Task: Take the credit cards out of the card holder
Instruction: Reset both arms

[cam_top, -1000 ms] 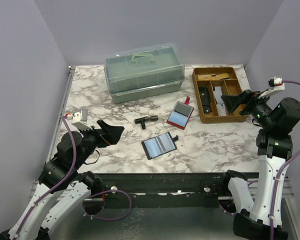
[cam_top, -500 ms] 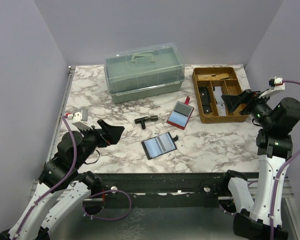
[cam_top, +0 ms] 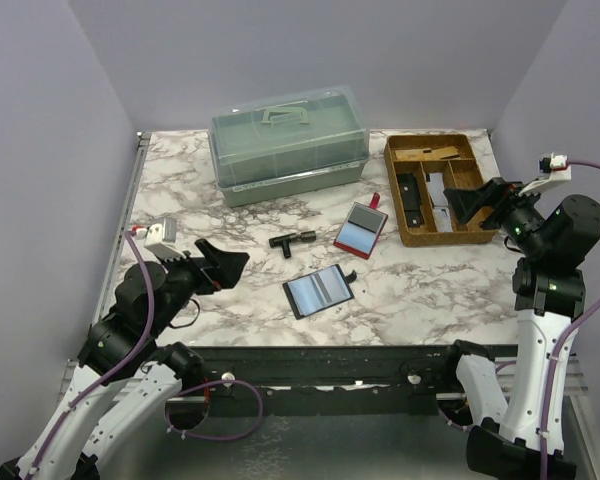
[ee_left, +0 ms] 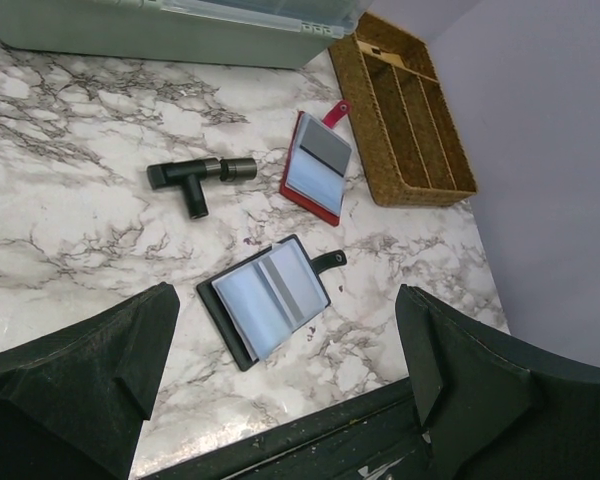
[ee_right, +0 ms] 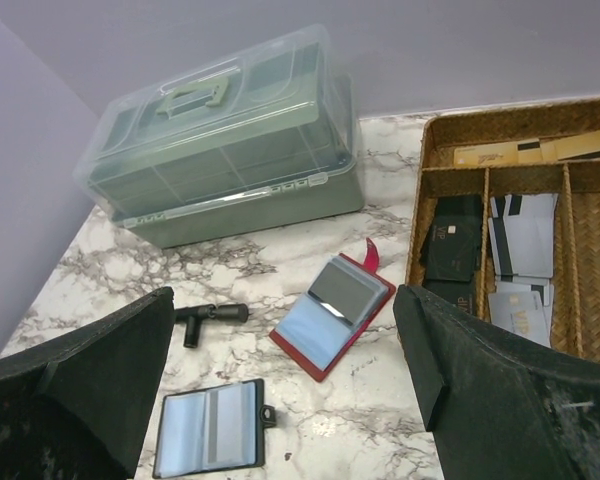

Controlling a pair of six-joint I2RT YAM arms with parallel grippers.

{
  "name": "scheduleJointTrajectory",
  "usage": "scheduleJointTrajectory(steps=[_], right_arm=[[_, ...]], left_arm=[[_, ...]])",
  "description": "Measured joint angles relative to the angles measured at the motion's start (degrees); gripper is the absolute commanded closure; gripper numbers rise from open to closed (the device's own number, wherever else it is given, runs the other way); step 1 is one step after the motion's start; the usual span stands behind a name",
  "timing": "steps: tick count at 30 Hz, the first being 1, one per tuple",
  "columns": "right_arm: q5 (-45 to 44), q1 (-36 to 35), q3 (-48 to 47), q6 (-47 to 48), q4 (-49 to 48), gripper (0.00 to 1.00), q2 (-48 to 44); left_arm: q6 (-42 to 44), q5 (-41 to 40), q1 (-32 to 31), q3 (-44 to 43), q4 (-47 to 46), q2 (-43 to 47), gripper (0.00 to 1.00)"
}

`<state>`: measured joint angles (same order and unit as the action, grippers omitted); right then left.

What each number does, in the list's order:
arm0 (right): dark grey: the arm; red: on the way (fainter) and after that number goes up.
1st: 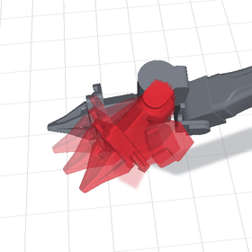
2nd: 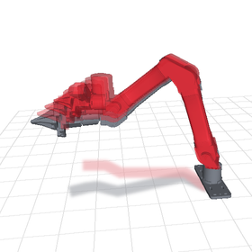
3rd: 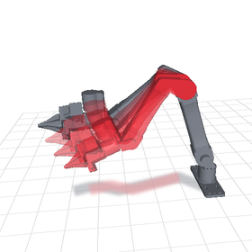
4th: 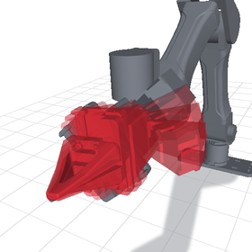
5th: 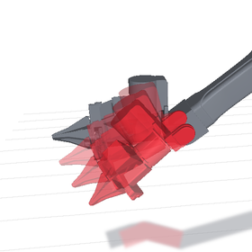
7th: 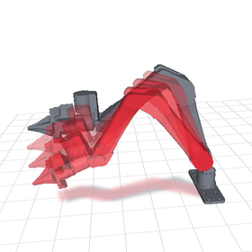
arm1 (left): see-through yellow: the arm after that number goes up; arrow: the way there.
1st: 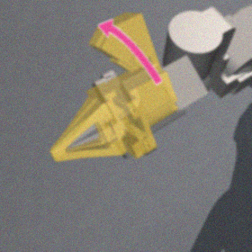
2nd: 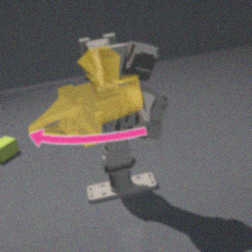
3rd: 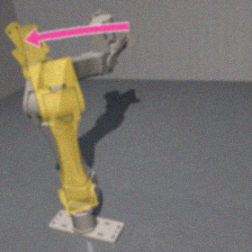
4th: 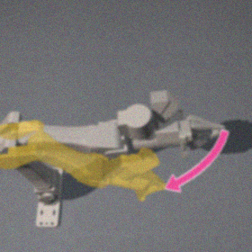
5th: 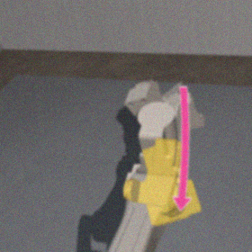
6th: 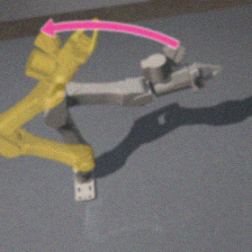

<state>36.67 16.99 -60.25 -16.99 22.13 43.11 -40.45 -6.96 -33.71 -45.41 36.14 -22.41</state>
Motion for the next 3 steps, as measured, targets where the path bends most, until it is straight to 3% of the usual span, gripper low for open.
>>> scheduleJointTrajectory(steps=[3], right_arm=[[-0.1, 0.0, 0.0, 0.0, 0.0, 0.0, 0.0]], left_arm=[[0.1, 0.0, 0.0, 0.0, 0.0, -0.4, 0.01]])
